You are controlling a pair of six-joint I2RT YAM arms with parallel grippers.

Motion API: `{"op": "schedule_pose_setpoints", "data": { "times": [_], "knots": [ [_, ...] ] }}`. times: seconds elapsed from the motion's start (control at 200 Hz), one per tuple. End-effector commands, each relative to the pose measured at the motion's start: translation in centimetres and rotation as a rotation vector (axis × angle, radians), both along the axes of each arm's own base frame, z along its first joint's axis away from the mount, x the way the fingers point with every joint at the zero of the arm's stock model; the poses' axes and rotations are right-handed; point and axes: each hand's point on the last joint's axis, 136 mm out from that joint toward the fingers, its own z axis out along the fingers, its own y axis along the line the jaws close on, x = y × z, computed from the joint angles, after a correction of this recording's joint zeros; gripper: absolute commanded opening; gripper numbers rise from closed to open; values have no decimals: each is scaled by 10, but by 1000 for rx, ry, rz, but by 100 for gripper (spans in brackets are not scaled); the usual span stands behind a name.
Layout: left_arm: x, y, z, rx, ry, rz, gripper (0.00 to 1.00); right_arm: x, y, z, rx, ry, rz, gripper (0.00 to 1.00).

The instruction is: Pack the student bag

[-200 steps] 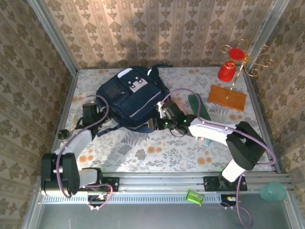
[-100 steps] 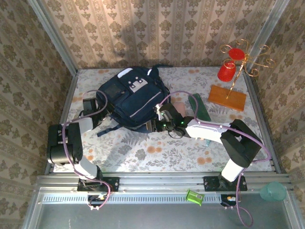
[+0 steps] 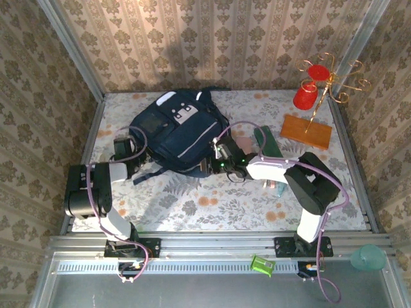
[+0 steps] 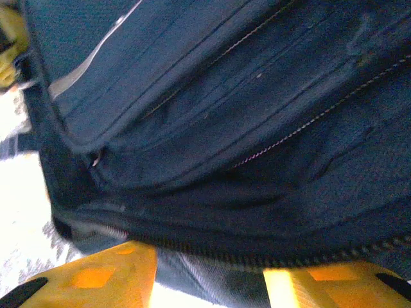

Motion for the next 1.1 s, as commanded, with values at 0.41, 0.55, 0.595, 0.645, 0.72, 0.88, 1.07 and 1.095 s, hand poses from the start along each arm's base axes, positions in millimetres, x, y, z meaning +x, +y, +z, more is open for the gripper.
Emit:
{"op": "schedule_pose_setpoints", "data": {
  "times": [0.41,0.55,0.595,0.645,0.72,0.88,1.07,1.095],
  "knots": [
    [-53,-73,31,-129,-54,-80,0,12,-62,70,-224,-165,-63,55],
    [-58,-82,48,-99,-81,-81,0,-29,-43,86,-144,-223,-54,59],
    [-59,-81,53,-92,-87,-76,0,-37,-34,89,-122,-245,-42,61],
    [-60,-83,58,-94,-91,-79,0,-45,-19,91,-90,-272,-15,61],
    [-61,-87,65,-108,-95,-94,0,-57,14,90,-33,-322,46,59],
    [-62,-96,77,-126,-101,-134,0,-74,83,82,27,-465,119,54],
    [-62,-98,87,-127,-117,-155,0,-69,128,54,50,-580,135,51],
    [-62,-98,88,-126,-119,-156,0,-68,131,51,48,-584,134,50]
  ]
}}
